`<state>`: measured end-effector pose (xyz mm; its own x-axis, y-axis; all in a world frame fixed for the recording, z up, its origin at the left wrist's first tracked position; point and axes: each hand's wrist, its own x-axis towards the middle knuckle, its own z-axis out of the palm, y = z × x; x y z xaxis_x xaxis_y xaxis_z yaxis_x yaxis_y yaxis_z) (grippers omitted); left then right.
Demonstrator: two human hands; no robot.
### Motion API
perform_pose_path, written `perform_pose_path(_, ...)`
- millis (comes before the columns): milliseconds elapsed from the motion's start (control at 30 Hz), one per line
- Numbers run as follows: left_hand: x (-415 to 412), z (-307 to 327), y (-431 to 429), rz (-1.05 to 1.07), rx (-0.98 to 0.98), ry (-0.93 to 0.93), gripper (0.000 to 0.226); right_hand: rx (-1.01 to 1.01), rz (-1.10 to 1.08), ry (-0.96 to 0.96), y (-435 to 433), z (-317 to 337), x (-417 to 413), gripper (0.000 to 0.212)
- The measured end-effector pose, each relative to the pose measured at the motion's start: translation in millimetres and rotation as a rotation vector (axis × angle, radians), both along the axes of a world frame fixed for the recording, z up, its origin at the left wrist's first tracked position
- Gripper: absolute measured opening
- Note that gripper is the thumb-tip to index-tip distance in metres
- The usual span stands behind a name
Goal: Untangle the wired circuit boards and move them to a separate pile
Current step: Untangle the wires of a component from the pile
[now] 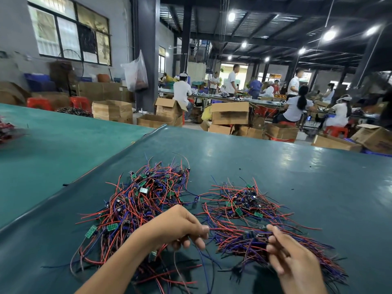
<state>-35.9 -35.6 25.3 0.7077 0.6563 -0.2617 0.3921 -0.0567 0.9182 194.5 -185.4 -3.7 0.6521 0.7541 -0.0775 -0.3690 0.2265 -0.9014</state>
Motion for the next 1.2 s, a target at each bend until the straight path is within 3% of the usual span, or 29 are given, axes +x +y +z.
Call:
perform_pose_path(267, 34, -16, -4, 0.176, -0.127, 0.01, 0.024, -0.123, -0.081, 0.053, -17, 8, 60, 0.009)
perform_pose_path(367, 46, -22, -8, 0.239, -0.068, 0.031, 0.029, -0.164, -0.13, 0.033, -14, 9, 64, 0.005)
perform_pose_path(433, 54, -26, -14, 0.282, -0.001, 0.038, 0.035, -0.166, -0.199, 0.029, -13, 10, 67, 0.009)
perform_pose_path(667, 73, -23, -16, 0.378, -0.08, -0.101, 0.031, -0.172, -0.288, -0.032, -12, 11, 77, 0.023)
perform_pose_path(900, 76, -39, -8, 0.445, 0.088, 0.129, 0.036, -0.243, -0.299, -0.055, -19, -15, 77, 0.021)
perform_pose_path(967, 71, -41, -7, 0.449, 0.097, 0.149, 0.035, -0.252, -0.394, -0.109, -14, -15, 72, 0.017)
perform_pose_path(1100, 55, -32, -10, 0.458, 0.125, 0.046, 0.042, -0.254, -0.712, -0.374, -12, -9, 52, 0.044)
perform_pose_path(1200, 37, -9, -5, 0.564, 0.103, -0.163, 0.025, -0.227, -0.91, -0.644, -3, 9, 30, 0.024)
